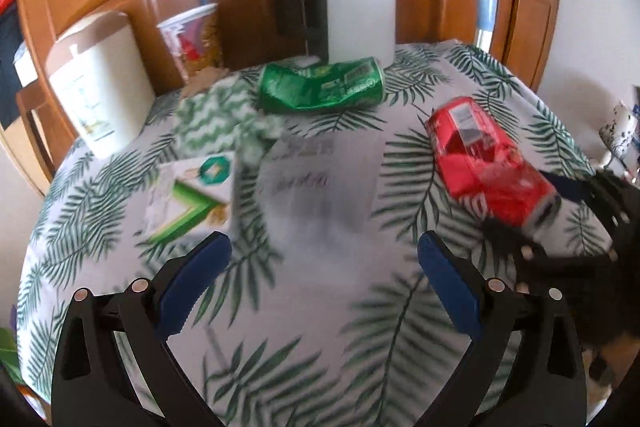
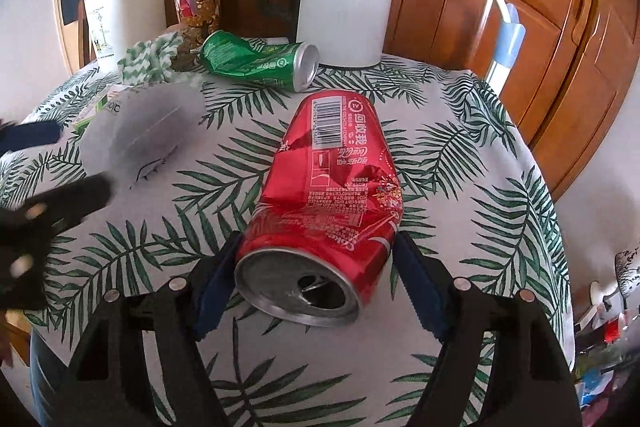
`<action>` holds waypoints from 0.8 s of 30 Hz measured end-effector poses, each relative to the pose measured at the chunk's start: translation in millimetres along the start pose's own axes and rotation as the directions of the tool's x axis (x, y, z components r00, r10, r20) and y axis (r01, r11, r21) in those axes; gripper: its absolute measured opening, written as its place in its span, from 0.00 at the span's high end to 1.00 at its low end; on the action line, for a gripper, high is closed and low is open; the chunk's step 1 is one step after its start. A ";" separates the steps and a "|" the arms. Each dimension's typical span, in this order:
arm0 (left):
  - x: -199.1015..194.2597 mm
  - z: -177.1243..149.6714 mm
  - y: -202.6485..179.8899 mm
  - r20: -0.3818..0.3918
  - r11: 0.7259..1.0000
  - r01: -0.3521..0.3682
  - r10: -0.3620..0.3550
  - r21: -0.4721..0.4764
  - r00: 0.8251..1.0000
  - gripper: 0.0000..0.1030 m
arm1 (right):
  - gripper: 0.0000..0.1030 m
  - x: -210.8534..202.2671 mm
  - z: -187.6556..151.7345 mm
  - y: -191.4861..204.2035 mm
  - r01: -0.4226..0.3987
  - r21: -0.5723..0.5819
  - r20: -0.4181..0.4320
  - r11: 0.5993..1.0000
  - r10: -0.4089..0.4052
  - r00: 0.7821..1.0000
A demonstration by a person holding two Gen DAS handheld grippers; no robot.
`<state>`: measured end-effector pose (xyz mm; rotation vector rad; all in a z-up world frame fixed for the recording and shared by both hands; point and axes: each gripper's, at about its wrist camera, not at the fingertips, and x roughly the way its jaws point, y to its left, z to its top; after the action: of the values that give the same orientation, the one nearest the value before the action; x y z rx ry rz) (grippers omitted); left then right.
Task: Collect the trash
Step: 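Grasp the red cola can with the right tool and lift it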
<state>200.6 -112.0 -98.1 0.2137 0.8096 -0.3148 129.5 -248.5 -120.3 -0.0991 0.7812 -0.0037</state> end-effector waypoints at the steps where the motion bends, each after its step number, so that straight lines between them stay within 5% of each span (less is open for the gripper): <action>1: 5.3 4.1 -1.3 -0.006 1.000 0.009 -0.009 -0.005 1.000 0.06 | 0.27 0.6 0.4 -0.4 -0.002 0.001 0.002 1.000 0.002 1.000; 8: 32.8 21.8 2.5 -0.025 0.999 0.009 -0.010 -0.051 1.000 0.08 | 0.29 4.9 -2.2 -2.3 -0.016 0.001 -0.003 1.000 0.016 1.000; 10: 42.4 24.6 1.8 -0.050 0.999 0.005 -0.007 -0.047 0.999 0.17 | 0.30 6.7 -3.3 -3.8 -0.025 0.008 -0.002 1.000 0.026 1.000; 17: 56.0 26.0 -2.6 -0.075 1.000 0.004 -0.006 -0.027 0.997 0.25 | 0.30 8.1 -0.3 -5.8 -0.032 0.016 0.002 0.999 0.032 0.999; 24: 57.4 23.5 -2.6 -0.073 1.000 0.010 -0.011 -0.018 0.997 0.43 | 0.13 4.9 7.6 -6.8 -0.018 0.015 0.030 1.000 0.017 0.999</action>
<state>252.6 -132.7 -124.7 0.2050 0.8862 -0.3110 138.5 -254.8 -117.7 -0.0773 0.7522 0.0082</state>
